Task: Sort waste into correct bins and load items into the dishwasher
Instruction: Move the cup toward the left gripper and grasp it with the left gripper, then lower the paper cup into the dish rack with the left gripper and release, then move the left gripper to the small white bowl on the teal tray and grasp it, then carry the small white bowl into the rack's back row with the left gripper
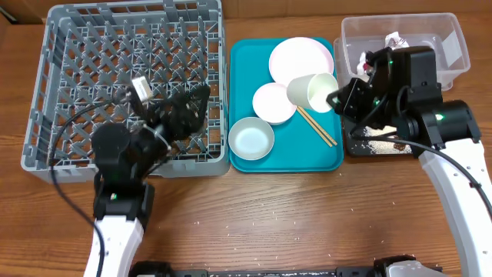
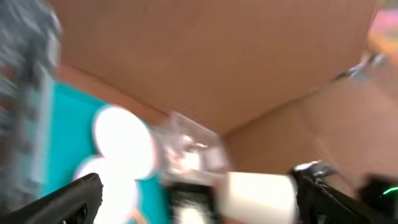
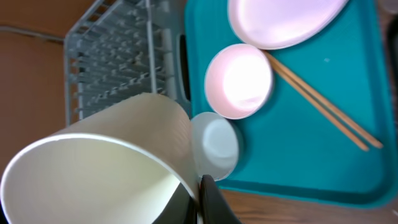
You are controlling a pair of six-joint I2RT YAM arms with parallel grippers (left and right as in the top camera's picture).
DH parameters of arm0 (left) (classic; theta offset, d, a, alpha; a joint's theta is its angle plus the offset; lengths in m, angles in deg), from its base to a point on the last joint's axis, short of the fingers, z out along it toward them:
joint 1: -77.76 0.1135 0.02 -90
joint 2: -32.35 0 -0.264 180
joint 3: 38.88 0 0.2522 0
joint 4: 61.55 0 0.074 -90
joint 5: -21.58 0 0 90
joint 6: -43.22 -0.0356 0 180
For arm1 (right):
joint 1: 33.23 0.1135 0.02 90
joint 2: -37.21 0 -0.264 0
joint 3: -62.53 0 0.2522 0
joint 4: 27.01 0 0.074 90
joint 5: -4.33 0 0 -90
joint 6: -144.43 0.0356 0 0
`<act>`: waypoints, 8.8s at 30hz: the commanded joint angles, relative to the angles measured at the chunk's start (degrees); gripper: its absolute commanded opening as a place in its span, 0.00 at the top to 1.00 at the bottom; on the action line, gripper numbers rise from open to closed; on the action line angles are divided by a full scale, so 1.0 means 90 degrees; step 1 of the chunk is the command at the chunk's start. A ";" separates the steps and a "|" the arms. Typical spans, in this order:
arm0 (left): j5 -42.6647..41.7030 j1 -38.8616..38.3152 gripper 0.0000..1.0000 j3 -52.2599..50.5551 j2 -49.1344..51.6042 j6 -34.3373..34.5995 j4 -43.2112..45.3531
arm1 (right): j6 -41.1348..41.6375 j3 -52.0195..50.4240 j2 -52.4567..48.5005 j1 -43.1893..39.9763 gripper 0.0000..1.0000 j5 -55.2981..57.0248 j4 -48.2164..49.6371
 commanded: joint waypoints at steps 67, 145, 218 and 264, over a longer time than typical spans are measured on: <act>-0.5537 0.0619 0.00 0.0100 0.2072 0.3820 0.3293 | 0.0539 -0.0209 -0.2562 0.1688 0.96 -0.4512 0.3417; 0.3521 -0.1173 0.53 0.5180 0.4328 -0.3359 -0.9600 | -0.0831 -0.0206 -0.2589 0.0648 0.00 -0.2006 0.0767; 0.3786 -0.2841 0.65 0.7332 0.7499 -0.7776 -0.9037 | -0.0831 0.0209 -0.0423 -0.1018 0.00 0.1564 -0.1872; 0.3361 -0.2849 0.96 0.8541 0.6368 -0.6579 -0.9996 | -0.0828 0.0209 -0.0423 -0.1018 0.00 0.1780 -0.1744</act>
